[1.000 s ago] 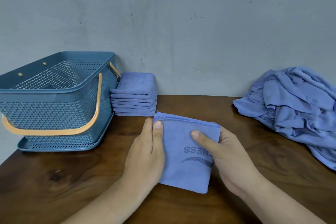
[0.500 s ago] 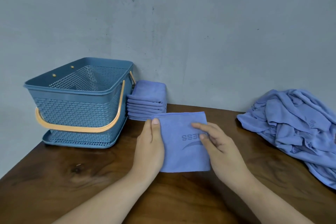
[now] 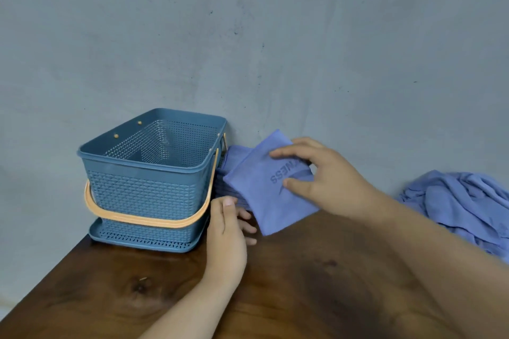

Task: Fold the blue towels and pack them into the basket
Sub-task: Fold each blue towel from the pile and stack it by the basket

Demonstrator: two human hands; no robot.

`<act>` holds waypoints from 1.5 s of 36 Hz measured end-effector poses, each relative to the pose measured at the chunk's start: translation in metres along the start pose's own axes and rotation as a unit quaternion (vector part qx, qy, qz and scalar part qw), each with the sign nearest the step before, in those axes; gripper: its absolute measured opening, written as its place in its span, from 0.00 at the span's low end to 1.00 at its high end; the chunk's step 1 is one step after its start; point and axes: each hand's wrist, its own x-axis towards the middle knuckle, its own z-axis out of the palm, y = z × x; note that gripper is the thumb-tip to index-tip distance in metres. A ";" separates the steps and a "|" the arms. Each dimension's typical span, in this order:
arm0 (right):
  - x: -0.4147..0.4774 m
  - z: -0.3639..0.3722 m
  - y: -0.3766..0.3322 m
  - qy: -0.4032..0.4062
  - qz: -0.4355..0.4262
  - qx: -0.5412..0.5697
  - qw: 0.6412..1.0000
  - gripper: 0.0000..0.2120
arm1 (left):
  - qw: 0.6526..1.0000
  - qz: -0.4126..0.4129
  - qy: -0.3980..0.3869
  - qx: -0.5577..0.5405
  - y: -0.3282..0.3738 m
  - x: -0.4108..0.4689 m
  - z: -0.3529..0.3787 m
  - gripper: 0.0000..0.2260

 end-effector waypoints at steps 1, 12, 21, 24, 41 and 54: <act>0.012 -0.002 -0.004 -0.007 -0.001 -0.002 1.000 0.25 | 1.000 -0.002 -0.003 -0.003 0.000 0.000 0.000 0.13; 0.131 0.002 0.028 0.101 0.063 0.326 0.938 0.21 | 0.999 -0.017 -0.042 -0.009 -0.008 0.005 -0.001 0.11; 0.138 0.106 0.119 0.061 0.362 0.361 0.857 0.21 | 0.999 -0.014 -0.044 0.007 -0.015 0.010 0.003 0.13; 0.138 0.110 0.126 0.069 0.364 0.361 0.856 0.21 | 0.999 -0.009 -0.050 0.018 -0.017 0.009 0.003 0.12; 0.141 0.094 0.136 0.002 0.398 0.383 0.834 0.03 | 0.997 -0.008 -0.069 0.042 -0.018 0.008 0.002 0.09; 0.159 0.081 0.119 0.051 0.161 -0.077 0.983 0.21 | 0.995 -0.004 -0.081 0.057 -0.020 0.008 0.003 0.10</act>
